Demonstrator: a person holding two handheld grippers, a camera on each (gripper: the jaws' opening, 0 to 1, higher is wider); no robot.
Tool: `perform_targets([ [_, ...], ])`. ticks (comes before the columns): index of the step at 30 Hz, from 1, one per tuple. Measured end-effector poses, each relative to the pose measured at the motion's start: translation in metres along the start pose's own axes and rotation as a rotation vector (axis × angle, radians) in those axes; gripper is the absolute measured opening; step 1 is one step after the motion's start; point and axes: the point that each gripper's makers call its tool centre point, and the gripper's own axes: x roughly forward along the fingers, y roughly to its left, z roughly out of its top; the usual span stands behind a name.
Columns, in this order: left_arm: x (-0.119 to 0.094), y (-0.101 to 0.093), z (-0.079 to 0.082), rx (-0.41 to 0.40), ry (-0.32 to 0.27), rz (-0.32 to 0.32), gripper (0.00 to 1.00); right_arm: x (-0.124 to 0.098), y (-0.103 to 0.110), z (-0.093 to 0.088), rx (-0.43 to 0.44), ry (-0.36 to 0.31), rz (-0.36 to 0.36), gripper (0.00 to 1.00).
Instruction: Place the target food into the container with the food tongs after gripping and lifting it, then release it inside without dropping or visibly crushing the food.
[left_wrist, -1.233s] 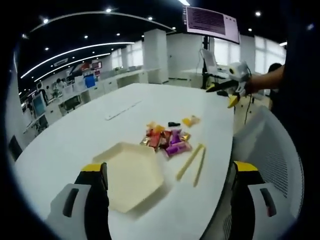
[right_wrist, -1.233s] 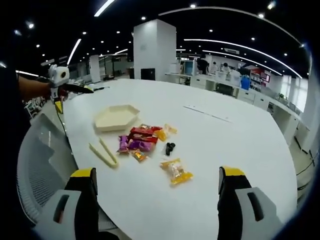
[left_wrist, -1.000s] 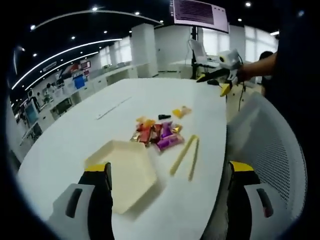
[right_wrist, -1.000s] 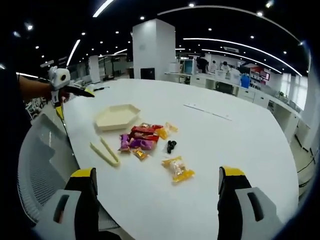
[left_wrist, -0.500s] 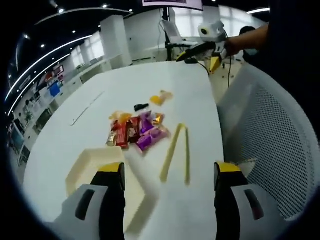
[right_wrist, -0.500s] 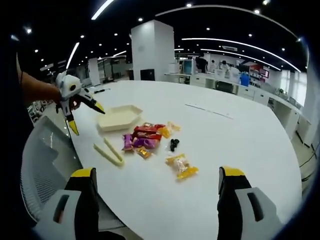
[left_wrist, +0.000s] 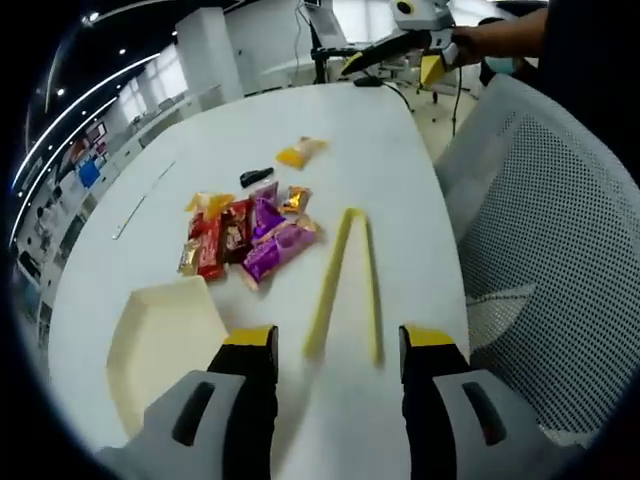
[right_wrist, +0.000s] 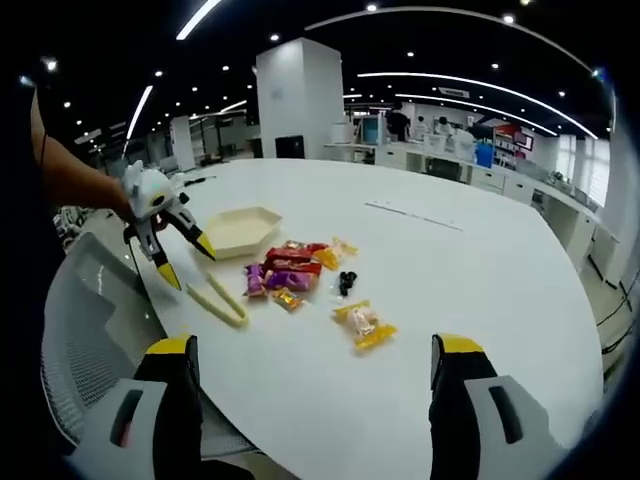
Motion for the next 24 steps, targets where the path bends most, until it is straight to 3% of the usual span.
perform_targets([
  [4, 0.008, -0.003, -0.007, 0.024, 0.052, -0.027, 0.46, 0.0, -0.003, -0.002, 0.02, 0.011, -0.005, 0.97],
  [11, 0.014, 0.003, -0.012, -0.015, 0.046, -0.017, 0.33, -0.003, -0.002, -0.002, 0.022, 0.021, 0.01, 0.79],
  [14, 0.018, -0.004, -0.013, 0.02, 0.049, -0.033, 0.3, -0.003, -0.002, -0.001, 0.025, 0.014, 0.007, 0.83],
  [17, 0.018, -0.005, -0.014, 0.043, 0.065, -0.039, 0.27, -0.002, -0.003, 0.0, 0.042, 0.003, 0.004, 0.95],
  [19, 0.019, -0.004, -0.015, 0.038, 0.068, -0.021, 0.2, 0.0, -0.005, -0.001, 0.062, 0.004, 0.006, 0.99],
  [24, 0.02, 0.003, -0.015, 0.075, 0.095, 0.023, 0.02, 0.0, -0.006, 0.0, 0.055, 0.001, -0.001, 0.99],
])
